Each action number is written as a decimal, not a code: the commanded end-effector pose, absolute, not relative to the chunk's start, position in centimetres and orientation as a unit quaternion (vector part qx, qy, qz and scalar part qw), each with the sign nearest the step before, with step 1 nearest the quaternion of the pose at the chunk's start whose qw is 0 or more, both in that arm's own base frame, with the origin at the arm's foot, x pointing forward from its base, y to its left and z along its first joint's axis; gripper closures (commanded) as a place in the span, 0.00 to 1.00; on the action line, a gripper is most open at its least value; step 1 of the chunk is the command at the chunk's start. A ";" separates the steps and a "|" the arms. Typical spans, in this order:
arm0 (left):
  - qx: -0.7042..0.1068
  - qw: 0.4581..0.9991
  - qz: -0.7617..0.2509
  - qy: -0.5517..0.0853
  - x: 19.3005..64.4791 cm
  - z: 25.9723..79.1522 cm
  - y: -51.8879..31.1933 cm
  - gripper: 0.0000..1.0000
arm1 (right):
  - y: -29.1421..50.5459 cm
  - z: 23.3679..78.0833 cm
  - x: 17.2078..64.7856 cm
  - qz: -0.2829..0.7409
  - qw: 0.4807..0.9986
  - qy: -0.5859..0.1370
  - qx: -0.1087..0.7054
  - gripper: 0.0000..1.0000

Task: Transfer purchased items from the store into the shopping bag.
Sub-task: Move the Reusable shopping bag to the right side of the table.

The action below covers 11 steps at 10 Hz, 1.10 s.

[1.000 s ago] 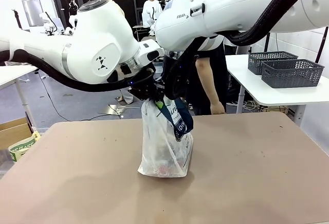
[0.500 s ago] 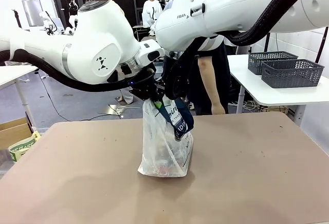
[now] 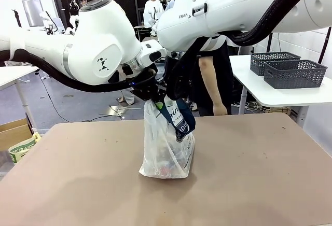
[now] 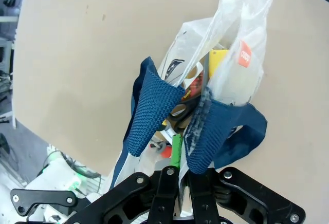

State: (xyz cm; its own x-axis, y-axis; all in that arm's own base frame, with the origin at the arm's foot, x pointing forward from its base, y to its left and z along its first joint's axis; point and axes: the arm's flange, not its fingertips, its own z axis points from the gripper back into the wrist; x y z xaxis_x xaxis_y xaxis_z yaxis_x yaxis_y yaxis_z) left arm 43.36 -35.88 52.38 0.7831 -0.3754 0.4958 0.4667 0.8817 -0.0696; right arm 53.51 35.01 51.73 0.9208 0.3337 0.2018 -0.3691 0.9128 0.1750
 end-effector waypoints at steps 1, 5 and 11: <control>-0.098 0.940 -0.221 -0.239 43.4 52.3 -35.8 1.00 | 33.9 52.5 53.3 0.196 0.968 -0.085 0.132 0.62; -0.098 0.940 -0.221 -0.239 43.4 52.3 -35.8 1.00 | 31.8 54.6 52.0 0.208 0.958 -0.101 0.169 0.00; -0.098 0.940 -0.221 -0.239 43.4 52.3 -35.8 1.00 | 23.2 57.9 50.5 0.278 0.938 -0.113 0.172 0.00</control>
State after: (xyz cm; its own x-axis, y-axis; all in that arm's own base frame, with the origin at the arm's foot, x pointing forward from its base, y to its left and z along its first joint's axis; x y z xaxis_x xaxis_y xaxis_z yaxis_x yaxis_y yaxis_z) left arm 43.36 -35.91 52.33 0.7841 -0.3764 0.4935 0.4670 0.8815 -0.0697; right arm 51.49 25.59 58.43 0.8518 0.4248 0.3067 -0.5008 0.8321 0.2384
